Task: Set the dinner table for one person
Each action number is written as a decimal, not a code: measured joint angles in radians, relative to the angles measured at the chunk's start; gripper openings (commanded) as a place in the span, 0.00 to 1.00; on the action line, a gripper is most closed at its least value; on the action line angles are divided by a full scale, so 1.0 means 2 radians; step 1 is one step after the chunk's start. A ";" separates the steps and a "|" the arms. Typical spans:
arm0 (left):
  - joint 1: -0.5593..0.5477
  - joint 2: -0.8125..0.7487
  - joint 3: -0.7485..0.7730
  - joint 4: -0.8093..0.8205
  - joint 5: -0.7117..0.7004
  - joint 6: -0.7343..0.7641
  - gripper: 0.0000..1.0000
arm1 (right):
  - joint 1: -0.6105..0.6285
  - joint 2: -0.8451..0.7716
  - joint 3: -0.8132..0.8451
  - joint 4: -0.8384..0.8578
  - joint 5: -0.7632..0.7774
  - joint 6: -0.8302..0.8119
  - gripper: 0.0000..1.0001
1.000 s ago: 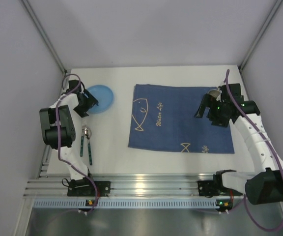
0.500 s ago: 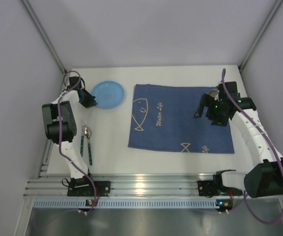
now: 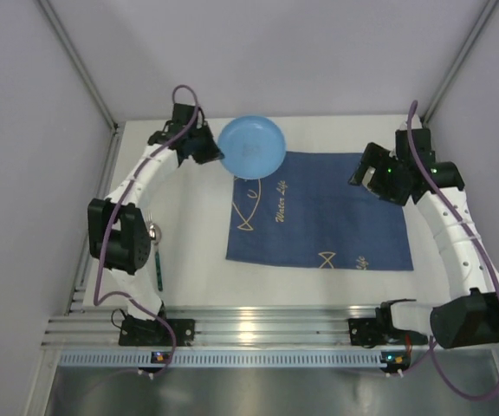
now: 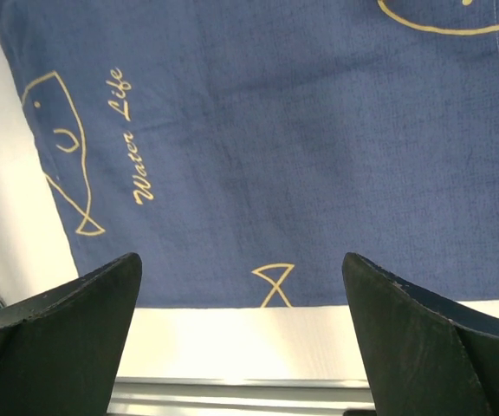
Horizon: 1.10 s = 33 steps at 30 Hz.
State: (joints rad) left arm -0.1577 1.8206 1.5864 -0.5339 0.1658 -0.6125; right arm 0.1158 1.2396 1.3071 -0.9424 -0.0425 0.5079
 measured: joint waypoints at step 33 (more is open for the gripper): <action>-0.231 0.114 0.042 -0.060 -0.036 0.040 0.02 | 0.022 0.028 0.011 0.031 0.012 -0.001 1.00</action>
State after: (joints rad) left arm -0.6201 2.0483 1.6699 -0.6540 0.0940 -0.5316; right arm 0.1604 1.2953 1.3293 -0.8806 -0.0185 0.5068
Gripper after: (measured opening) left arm 0.038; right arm 0.996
